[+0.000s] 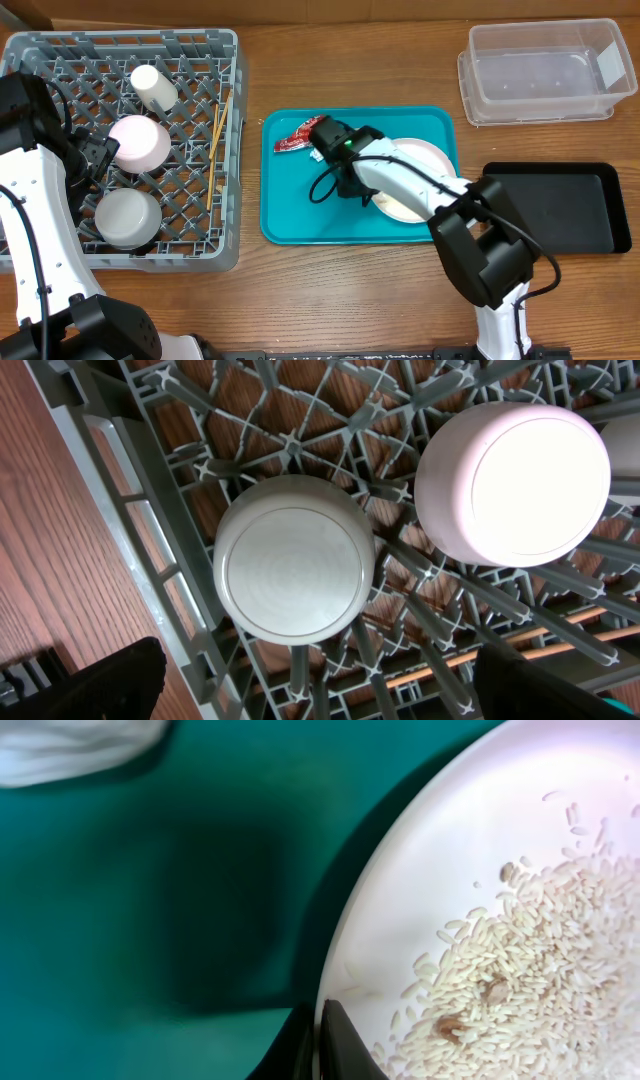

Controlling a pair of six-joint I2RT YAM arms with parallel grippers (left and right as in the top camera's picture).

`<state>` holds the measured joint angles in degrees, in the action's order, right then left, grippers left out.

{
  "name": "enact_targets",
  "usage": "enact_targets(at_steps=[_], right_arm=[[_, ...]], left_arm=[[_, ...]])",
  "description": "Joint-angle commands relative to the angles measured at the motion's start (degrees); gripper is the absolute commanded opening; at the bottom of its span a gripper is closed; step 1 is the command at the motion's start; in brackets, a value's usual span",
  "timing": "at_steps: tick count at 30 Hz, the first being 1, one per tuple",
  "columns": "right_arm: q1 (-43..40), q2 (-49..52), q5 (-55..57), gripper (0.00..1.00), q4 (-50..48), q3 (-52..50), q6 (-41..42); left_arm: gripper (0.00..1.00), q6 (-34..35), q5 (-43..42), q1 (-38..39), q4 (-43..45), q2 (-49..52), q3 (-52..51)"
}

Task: Sort waste into correct bins and load items into the dishwasher
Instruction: 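Lift the plate and carry it right over the black tray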

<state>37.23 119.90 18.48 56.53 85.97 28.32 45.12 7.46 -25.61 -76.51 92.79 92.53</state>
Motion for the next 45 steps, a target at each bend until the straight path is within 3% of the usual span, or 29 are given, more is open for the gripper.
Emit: enact_targets(at_steps=[1,18,23,32,45], right_arm=[[-0.3,-4.3,2.8,0.04,0.8,-0.3,-1.3],[-0.2,-4.5,11.4,0.04,6.3,-0.2,0.0],[-0.3,-4.6,15.1,0.04,11.3,2.8,5.2],[-0.9,-4.7,16.3,0.04,16.2,8.9,5.2],[-17.2,-7.3,15.6,0.04,22.9,15.4,8.0]], left_arm=[[1.0,1.4,0.0,-0.2,0.1,-0.2,0.2],[1.0,1.4,0.0,-0.2,0.1,-0.2,0.2],[1.0,1.4,0.0,-0.2,0.1,-0.2,0.2],[1.0,1.4,0.0,-0.2,0.1,-0.2,0.2],[1.0,1.4,0.0,-0.2,0.1,-0.2,0.2]])
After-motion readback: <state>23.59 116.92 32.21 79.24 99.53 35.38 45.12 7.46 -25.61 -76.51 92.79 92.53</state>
